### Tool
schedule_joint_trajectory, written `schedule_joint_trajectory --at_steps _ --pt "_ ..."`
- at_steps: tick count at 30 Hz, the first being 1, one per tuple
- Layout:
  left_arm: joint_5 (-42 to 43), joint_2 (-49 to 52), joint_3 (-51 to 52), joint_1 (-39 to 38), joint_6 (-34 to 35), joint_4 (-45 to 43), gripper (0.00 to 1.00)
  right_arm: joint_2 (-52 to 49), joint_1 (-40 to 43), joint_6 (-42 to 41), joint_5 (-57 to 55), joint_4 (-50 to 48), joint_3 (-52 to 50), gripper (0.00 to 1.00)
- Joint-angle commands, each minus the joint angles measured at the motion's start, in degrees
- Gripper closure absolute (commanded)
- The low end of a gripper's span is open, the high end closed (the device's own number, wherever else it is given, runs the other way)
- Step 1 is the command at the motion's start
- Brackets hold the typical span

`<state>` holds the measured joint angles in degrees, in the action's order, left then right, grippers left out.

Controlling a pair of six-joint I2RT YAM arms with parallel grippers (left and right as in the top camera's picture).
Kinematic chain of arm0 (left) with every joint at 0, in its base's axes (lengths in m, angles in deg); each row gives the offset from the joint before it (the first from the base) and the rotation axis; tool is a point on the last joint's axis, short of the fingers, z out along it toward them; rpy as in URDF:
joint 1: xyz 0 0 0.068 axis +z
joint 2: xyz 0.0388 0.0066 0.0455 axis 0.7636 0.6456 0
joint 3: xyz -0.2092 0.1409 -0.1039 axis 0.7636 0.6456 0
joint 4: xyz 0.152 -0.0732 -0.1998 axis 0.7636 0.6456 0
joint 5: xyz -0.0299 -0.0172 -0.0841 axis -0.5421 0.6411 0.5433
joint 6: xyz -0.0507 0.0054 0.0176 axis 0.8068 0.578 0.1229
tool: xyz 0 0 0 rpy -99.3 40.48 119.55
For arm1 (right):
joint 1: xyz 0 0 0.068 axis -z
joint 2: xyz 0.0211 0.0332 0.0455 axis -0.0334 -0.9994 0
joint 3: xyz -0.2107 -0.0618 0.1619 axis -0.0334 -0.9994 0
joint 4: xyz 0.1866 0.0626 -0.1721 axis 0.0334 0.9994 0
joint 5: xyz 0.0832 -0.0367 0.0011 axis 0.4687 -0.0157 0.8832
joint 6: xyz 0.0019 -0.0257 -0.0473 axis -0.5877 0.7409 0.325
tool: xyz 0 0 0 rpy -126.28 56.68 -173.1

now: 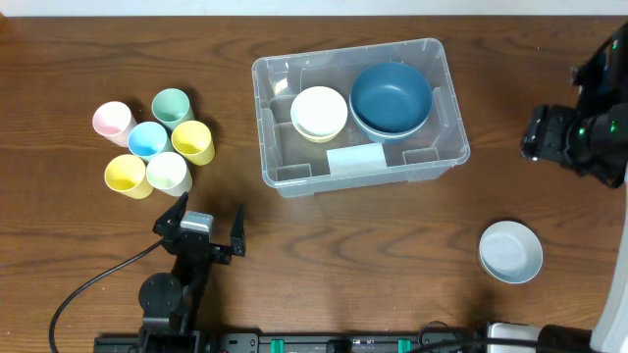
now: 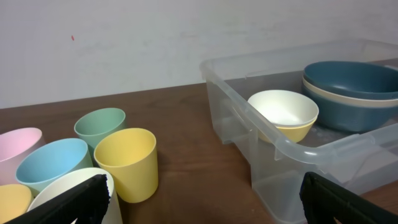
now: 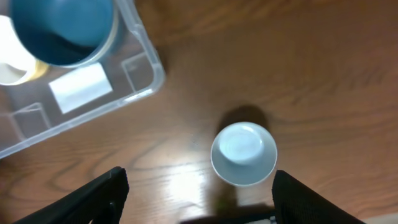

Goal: Pack container
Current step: 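Move the right gripper to the grey bowl and grasp its rim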

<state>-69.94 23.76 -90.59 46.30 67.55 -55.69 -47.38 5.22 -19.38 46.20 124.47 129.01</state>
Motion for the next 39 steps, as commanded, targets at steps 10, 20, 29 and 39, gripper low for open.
schedule_joint_trajectory --at_steps 10,20,29,39 --pt "0.83 -0.35 1.05 -0.13 -0.98 1.88 0.02 7.96 0.85 -11.45 0.11 -15.72 -31.28 0.25" --pt "0.83 -0.37 1.05 -0.13 -0.98 1.88 0.02 8.11 1.68 -19.61 0.13 -34.91 -52.81 0.27" --pt "0.83 -0.35 1.05 -0.13 -0.98 1.88 0.02 8.07 3.89 -24.0 0.59 -51.49 -66.58 0.31" --pt "0.83 -0.35 1.05 -0.13 -0.98 1.86 0.02 8.07 4.48 -24.87 0.55 -60.19 -72.52 0.67"
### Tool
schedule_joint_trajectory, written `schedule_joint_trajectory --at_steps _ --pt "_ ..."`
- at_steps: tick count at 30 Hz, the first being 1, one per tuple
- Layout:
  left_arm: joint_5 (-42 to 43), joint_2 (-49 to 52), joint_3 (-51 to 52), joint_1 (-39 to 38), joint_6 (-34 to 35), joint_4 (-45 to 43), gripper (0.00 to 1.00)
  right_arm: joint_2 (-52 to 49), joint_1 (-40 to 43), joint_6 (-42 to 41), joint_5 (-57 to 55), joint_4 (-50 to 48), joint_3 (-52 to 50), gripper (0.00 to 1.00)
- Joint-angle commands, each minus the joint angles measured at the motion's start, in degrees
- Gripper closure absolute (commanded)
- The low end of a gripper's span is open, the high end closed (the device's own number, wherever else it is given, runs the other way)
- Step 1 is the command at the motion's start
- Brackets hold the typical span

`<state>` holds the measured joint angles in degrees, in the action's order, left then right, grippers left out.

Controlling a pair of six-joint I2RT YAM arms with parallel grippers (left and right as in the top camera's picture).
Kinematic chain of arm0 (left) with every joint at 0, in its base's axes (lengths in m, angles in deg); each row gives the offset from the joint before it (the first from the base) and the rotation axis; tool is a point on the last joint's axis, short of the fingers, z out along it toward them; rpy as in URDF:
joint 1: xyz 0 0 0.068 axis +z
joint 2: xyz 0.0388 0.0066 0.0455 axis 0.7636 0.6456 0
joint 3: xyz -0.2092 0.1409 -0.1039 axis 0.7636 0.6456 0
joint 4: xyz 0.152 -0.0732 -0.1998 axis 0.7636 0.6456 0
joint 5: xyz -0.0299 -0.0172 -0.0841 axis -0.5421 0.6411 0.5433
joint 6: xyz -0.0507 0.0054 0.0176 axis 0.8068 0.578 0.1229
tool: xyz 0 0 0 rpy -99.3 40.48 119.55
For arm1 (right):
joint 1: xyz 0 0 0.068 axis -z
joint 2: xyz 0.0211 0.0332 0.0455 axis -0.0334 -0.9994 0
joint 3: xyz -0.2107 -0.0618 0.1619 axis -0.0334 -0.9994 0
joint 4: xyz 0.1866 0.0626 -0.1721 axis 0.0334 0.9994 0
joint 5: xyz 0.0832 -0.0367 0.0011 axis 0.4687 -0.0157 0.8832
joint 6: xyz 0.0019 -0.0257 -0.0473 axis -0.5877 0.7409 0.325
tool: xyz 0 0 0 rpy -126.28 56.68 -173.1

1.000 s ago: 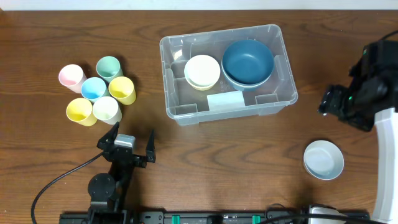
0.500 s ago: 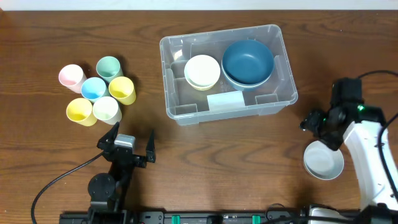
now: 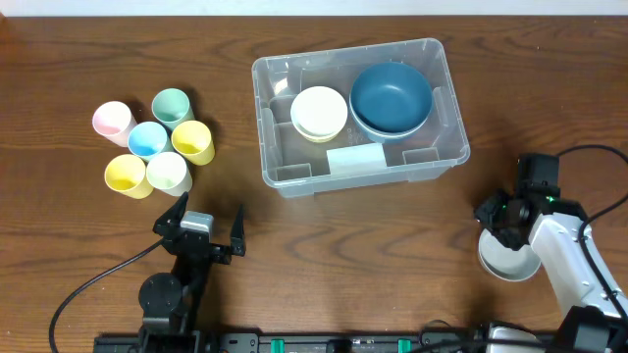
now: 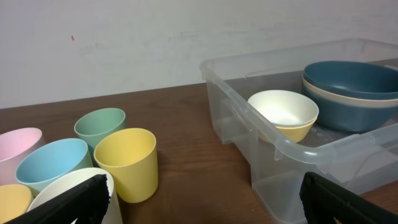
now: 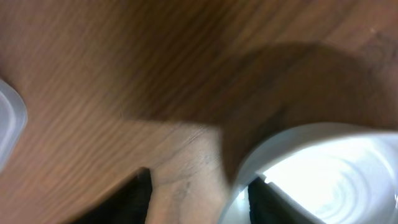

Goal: Pack container
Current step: 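Move the right gripper to the grey bowl and grasp its rim, then carry the grey bowl into the container onto the white bowl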

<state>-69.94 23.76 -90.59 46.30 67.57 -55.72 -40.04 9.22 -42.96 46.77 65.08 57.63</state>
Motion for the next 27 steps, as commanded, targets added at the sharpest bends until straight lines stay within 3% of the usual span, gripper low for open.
schedule_joint_trajectory --at_steps 1,8,15,22,27 --pt "0.83 -0.35 1.05 -0.13 -1.01 1.9 0.02 0.72 0.5 -1.29 -0.13 -1.01 -1.25 0.73" --pt "0.81 -0.35 1.05 -0.13 -1.01 1.88 0.02 0.72 0.7 -1.25 -1.38 -1.99 -1.25 0.99" --pt "0.83 -0.35 1.05 -0.13 -1.01 1.9 0.02 0.74 3.56 4.13 -2.43 -4.07 2.1 0.99" --pt "0.83 -0.35 1.05 -0.13 -1.01 1.9 0.02 1.88 5.7 15.32 0.22 6.88 23.32 0.99" --pt "0.81 -0.35 1.05 -0.13 -1.01 1.9 0.02 1.86 3.91 23.8 14.78 13.49 41.83 0.99"
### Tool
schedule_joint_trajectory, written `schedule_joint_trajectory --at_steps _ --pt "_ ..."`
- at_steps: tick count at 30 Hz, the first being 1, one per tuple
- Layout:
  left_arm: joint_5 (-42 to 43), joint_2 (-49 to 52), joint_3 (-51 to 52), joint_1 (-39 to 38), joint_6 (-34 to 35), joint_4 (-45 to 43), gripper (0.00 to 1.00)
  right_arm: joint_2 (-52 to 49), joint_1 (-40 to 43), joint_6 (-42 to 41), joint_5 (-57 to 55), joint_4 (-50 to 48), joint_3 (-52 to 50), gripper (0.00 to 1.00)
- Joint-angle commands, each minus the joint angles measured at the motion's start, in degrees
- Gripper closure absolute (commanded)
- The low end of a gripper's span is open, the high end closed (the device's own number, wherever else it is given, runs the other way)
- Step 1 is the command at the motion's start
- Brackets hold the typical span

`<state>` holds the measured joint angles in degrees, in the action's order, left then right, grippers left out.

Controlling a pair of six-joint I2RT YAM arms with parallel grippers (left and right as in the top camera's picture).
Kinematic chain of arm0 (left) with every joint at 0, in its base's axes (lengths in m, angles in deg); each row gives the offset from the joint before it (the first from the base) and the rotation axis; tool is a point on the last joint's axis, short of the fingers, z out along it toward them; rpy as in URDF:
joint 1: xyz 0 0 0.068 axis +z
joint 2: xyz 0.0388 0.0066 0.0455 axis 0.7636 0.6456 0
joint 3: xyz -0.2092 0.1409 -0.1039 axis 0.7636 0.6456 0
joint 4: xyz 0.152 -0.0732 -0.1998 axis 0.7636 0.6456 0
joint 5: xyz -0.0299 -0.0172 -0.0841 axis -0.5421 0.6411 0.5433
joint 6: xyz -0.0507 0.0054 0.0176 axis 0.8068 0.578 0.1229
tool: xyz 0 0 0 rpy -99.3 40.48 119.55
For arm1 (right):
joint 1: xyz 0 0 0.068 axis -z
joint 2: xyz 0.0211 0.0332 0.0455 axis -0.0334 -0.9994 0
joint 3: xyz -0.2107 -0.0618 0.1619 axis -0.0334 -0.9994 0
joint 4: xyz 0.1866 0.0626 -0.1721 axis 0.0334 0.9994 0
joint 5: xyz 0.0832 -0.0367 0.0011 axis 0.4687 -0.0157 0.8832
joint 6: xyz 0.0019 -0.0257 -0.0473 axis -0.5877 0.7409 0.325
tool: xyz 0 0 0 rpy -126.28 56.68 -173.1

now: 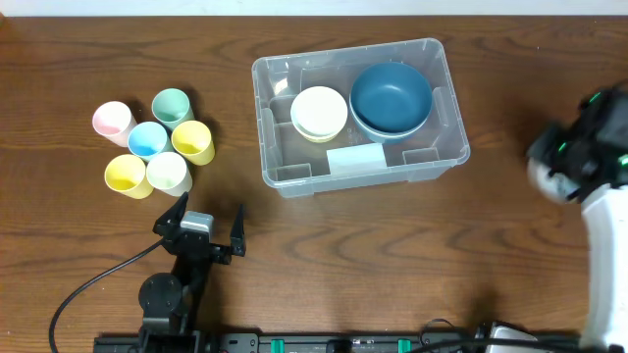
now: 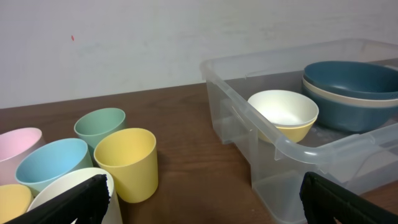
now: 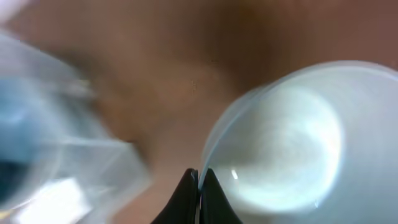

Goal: Pack container
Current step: 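Carry the grey bowl into the container onto the white bowl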

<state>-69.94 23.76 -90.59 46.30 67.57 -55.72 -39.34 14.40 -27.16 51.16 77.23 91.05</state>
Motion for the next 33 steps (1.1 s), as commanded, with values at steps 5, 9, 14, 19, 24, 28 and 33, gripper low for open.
schedule_joint_trajectory --at_steps 5,9,14,19,24,28,33 --pt "0.83 -0.35 1.05 -0.13 -1.01 1.9 0.02 1.16 -10.23 11.1 23.87 -1.42 20.74 0.99" --pt "0.83 -0.35 1.05 -0.13 -1.01 1.9 0.02 0.61 -23.17 12.44 20.76 -8.52 21.66 0.99" --pt "0.83 -0.35 1.05 -0.13 -1.01 1.9 0.02 -4.52 -38.47 15.19 11.67 -13.03 21.66 0.99" --pt "0.83 -0.35 1.05 -0.13 -1.01 1.9 0.02 -14.1 -48.41 17.29 4.63 -17.57 21.66 0.99" --pt "0.83 -0.35 1.05 -0.13 -1.01 1.9 0.02 -23.61 -51.47 17.55 2.89 -21.84 21.66 0.99" --pt "0.83 -0.35 1.05 -0.13 -1.01 1.9 0.02 -29.86 -51.69 17.55 2.86 -25.07 21.66 0.99" --pt "0.83 -0.35 1.05 -0.13 -1.01 1.9 0.02 -33.79 -51.19 17.46 2.89 -26.75 21.66 0.99"
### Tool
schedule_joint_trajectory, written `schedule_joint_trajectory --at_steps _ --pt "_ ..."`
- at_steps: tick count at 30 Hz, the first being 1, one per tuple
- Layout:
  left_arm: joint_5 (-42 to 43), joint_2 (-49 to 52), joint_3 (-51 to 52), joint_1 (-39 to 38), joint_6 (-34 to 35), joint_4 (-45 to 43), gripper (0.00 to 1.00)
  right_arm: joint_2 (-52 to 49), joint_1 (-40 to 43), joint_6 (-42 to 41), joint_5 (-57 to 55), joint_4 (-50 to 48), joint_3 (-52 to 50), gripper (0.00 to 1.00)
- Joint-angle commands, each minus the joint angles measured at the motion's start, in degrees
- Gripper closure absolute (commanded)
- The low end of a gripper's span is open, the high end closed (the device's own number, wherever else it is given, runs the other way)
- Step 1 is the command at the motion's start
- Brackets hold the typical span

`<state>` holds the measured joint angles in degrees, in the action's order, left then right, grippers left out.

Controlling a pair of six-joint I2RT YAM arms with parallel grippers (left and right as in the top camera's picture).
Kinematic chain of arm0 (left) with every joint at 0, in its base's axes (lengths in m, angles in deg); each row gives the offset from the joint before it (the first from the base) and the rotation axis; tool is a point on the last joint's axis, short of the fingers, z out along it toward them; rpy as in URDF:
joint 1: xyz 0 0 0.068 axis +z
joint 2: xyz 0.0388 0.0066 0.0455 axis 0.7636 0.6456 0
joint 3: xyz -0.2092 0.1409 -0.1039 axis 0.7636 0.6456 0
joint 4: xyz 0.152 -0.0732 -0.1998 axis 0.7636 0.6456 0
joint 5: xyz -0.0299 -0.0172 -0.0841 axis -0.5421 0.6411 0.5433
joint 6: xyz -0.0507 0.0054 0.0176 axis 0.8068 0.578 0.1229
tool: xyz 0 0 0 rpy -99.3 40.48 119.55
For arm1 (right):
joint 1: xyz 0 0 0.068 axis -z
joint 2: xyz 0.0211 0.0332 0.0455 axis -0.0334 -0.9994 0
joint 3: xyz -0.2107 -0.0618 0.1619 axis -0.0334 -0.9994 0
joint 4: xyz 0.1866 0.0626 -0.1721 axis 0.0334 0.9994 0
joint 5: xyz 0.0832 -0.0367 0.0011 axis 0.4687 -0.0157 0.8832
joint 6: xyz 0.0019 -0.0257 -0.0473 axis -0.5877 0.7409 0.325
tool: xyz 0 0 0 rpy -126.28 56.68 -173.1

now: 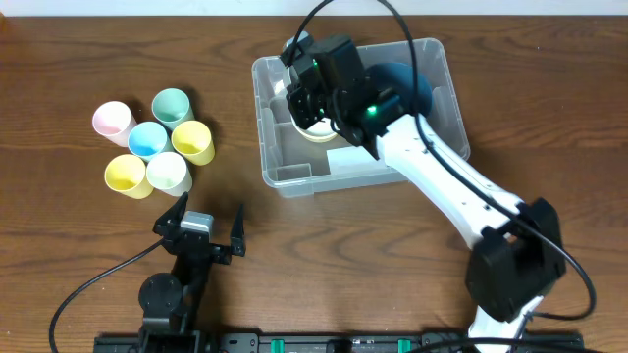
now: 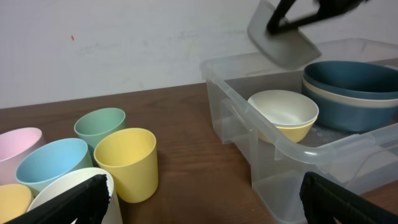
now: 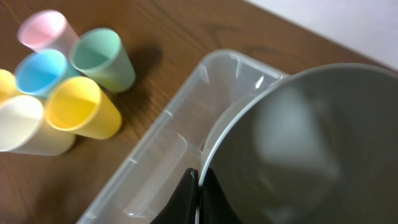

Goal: Pack container
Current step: 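Carry the grey bowl into the container onto the white bowl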

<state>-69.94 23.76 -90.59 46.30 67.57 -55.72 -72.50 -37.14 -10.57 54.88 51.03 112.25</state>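
A clear plastic container stands at the table's back middle, holding a dark blue bowl on a cream one and a white bowl stacked on a yellowish one. My right gripper hangs over the container's left half, above the white bowl. It is shut on the rim of a pale blue-grey bowl, fingers pinching the edge. The left wrist view shows that bowl tilted in the air. My left gripper rests open near the front edge.
Several pastel cups stand clustered at the left, close to the container's left wall, and fill the left of the left wrist view, the yellow cup nearest. The wooden table stretches in front of the container.
My right gripper, still shut on the pale bowl, was near the table's right edge. Now it holds the bowl over the container's left half. The left arm has not moved.
The pale bowl stood on the table at the front right, with my right gripper open high above it. Then the gripper was down at the bowl's rim. Then it was shut on the rim with the bowl off the table, and now holds it over the container.
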Motion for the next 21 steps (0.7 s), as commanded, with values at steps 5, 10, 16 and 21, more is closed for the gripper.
schedule_joint_trajectory --at_steps 5,10,16,21 --pt "0.81 -0.35 1.05 -0.13 -1.01 1.88 0.02 -3.63 0.31 0.22 -0.55 0.7 0.46 0.99" --pt "0.83 -0.35 1.05 -0.13 -1.01 1.9 0.02 -6.49 0.0 -1.88 -0.22 2.97 0.44 0.99" --pt "0.83 -0.35 1.05 -0.13 -1.01 1.9 0.02 -7.72 0.07 -2.75 -0.55 5.25 0.35 0.99" --pt "0.83 -0.35 1.05 -0.13 -1.01 1.9 0.02 -7.93 0.07 -2.75 -1.11 6.62 0.33 0.99"
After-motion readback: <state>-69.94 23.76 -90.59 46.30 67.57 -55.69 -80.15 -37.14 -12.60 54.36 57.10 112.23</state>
